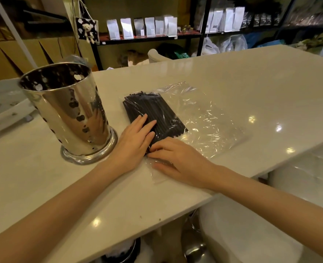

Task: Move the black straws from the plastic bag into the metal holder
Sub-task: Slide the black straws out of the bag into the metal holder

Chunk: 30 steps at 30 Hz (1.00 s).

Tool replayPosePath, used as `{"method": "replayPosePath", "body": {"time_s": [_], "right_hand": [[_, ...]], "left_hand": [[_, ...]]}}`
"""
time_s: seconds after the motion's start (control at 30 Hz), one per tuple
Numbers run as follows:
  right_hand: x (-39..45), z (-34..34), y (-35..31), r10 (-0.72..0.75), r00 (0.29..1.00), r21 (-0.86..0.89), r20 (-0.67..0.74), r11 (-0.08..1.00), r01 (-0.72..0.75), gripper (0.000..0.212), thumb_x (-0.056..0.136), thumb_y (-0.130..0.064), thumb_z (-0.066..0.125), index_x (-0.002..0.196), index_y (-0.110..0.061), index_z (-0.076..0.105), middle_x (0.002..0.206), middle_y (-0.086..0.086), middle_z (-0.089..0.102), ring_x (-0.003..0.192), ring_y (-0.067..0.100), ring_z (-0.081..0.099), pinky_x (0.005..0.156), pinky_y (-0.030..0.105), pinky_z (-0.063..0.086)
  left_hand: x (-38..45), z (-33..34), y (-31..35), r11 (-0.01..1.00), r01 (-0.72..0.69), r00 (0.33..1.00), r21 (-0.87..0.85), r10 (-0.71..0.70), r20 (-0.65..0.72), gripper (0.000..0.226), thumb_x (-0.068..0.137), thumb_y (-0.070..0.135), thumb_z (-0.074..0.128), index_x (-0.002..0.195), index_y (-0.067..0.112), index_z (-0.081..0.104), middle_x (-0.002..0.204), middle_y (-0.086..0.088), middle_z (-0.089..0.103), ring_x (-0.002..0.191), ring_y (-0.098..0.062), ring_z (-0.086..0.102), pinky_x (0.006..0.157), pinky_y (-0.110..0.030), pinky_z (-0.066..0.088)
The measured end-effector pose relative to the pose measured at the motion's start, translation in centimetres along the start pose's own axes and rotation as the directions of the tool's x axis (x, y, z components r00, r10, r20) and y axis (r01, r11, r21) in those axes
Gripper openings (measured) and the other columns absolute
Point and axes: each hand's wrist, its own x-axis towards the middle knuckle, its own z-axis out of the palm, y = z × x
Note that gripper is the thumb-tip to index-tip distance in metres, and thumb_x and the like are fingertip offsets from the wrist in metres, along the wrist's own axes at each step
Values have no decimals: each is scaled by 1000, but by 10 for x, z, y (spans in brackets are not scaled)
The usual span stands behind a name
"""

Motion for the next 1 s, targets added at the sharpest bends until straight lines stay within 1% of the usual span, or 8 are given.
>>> {"method": "replayPosePath", "body": {"time_s": [0.13, 0.27, 0.4, 0.53, 0.73, 0.8, 0.9, 1.0], "right_hand": [[2, 3, -8, 29, 999, 43, -41, 999, -27, 29, 87, -26, 47, 95, -7, 67, 94, 8, 66, 83, 23, 59, 78, 26, 41], [7, 0, -9, 121, 991, 169, -64, 980, -109, 14, 85, -16, 59, 91, -7, 68, 89, 7, 66, 79, 12, 49, 77, 20, 37], [7, -5, -12, 144, 984, 139, -108, 982, -129, 8, 84, -17, 62, 86, -12, 67, 83, 1, 66, 74, 12, 48, 74, 37, 45], [-10, -25, -19, 146, 970, 232, -195, 968, -99, 12, 88, -21, 55, 87, -13, 64, 82, -3, 63, 77, 9, 48, 74, 20, 39], [-51, -42, -33, 41, 968, 58, -248, 998, -27, 18, 88, -18, 48, 87, -8, 63, 81, 6, 65, 76, 13, 50, 70, 27, 41], [-60, -37, -34, -24, 965, -35, -261, 999, 16, 17, 88, -15, 51, 86, -6, 65, 81, 7, 67, 74, 17, 56, 68, 30, 44], [-65, -29, -36, -69, 967, -120, -245, 992, 41, 16, 87, -12, 54, 87, -4, 68, 82, 10, 68, 72, 20, 59, 64, 31, 47], [-71, -31, -35, -66, 972, -102, -225, 994, 44, 14, 86, -9, 57, 95, -3, 66, 88, 13, 69, 79, 22, 60, 67, 32, 49]], "left_hand": [[0, 1, 0, 999, 13, 1000, 34, -14, 19, 48, 95, 34, 30, 141, 22, 23, 155, -4, 11, 143, -16, 3, 116, -32, 5], [0, 1, 0, 998, 6, 1000, 67, -8, 25, 50, 94, 35, 31, 141, 22, 22, 155, -5, 11, 143, -17, 3, 116, -34, 7], [0, 1, -1, 996, 8, 999, 93, -11, 32, 50, 94, 35, 31, 142, 22, 21, 155, -5, 10, 143, -18, 3, 116, -36, 8], [0, 3, 0, 993, 25, 997, 118, -32, 64, 51, 95, 37, 29, 142, 25, 16, 156, -2, 7, 143, -16, 1, 117, -39, 8], [7, -1, 20, 973, 17, 1000, 232, -15, -9, 50, 94, 38, 31, 140, 19, 27, 155, -8, 12, 143, -21, 3, 116, -44, 10], [10, 2, 40, 970, -107, 993, 217, 113, -17, 54, 90, 45, 26, 137, 19, 34, 154, -8, 16, 143, -22, 7, 117, -41, 6], [17, 23, 71, 908, -373, 926, 189, 352, 138, 68, 81, 52, 11, 130, 20, 45, 151, -8, 28, 142, -22, 14, 114, -41, 9], [24, 47, 79, 873, -463, 870, 153, 415, 268, 69, 79, 51, 10, 125, 21, 51, 149, -7, 31, 142, -22, 16, 115, -47, 16]]}}
